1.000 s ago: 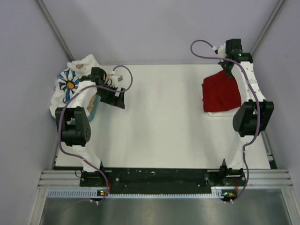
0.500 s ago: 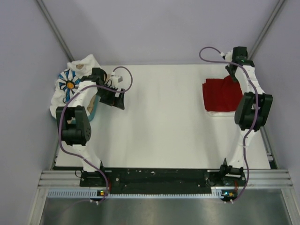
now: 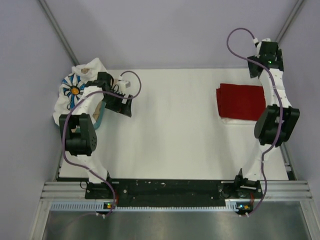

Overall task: Fold and stack the t-shirts
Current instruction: Put the neatly folded tshirt into the corner of the board with the right arm

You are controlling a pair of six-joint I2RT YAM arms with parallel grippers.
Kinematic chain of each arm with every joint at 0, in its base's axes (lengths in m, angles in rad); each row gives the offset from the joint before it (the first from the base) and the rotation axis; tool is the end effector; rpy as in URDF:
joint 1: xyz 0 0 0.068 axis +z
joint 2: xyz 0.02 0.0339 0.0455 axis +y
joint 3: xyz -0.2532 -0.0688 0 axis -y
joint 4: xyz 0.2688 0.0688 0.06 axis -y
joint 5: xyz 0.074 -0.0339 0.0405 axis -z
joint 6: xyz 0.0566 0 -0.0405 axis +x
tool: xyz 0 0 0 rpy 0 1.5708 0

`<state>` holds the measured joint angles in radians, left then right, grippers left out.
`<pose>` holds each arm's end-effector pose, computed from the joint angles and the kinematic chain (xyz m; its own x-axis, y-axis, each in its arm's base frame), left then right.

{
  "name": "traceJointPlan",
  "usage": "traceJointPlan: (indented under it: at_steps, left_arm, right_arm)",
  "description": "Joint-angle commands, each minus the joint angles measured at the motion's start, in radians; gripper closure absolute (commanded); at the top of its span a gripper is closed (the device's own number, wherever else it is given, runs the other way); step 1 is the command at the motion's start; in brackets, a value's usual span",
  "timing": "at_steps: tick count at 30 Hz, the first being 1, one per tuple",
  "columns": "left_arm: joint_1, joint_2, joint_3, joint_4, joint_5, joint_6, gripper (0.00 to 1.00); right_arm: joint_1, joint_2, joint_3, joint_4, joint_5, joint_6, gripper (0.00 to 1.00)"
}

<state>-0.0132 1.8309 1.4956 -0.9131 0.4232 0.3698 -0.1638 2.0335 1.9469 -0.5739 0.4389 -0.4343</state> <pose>0.3981 -0.0285 0.2073 -0.8329 0.3406 -0.4362 0.4753 0.8439 -0.2487 0.4942 -0.1061 0.2998 -0.7505 -0.2620 -0.6067 0.1796 0.8026 -0.5688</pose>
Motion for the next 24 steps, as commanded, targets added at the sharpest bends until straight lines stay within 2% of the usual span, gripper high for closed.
traceJointPlan:
  at_steps: [1,4,6,9,15,19,24]
  left_arm:
    - [-0.002,-0.12,-0.024,0.02,-0.001,0.035,0.01]
    - [-0.004,-0.221,-0.098,0.062,0.0,0.041,0.01]
    - [-0.001,-0.295,-0.168,0.118,-0.014,0.029,0.01]
    - [-0.002,-0.424,-0.3,0.256,-0.046,0.0,0.01]
    - [-0.002,-0.636,-0.566,0.569,-0.181,-0.075,0.01]
    - [-0.001,-0.729,-0.719,0.842,-0.23,-0.17,0.01]
    - [-0.002,-0.748,-0.978,1.314,-0.218,-0.295,0.01]
  right_arm:
    - [0.072,-0.296,-0.099,0.045,-0.254,0.208,0.01]
    - [0.089,-0.453,-0.279,0.112,-0.435,0.334,0.01]
    - [0.139,-0.548,-0.447,0.221,-0.407,0.288,0.01]
    - [0.268,-0.666,-0.716,0.389,-0.271,0.155,0.01]
    - [0.325,-0.904,-1.08,0.613,-0.275,0.256,0.01]
    - [0.328,-1.025,-1.276,0.736,-0.316,0.327,0.01]
    - [0.326,-1.145,-1.523,0.923,-0.26,0.388,0.01]
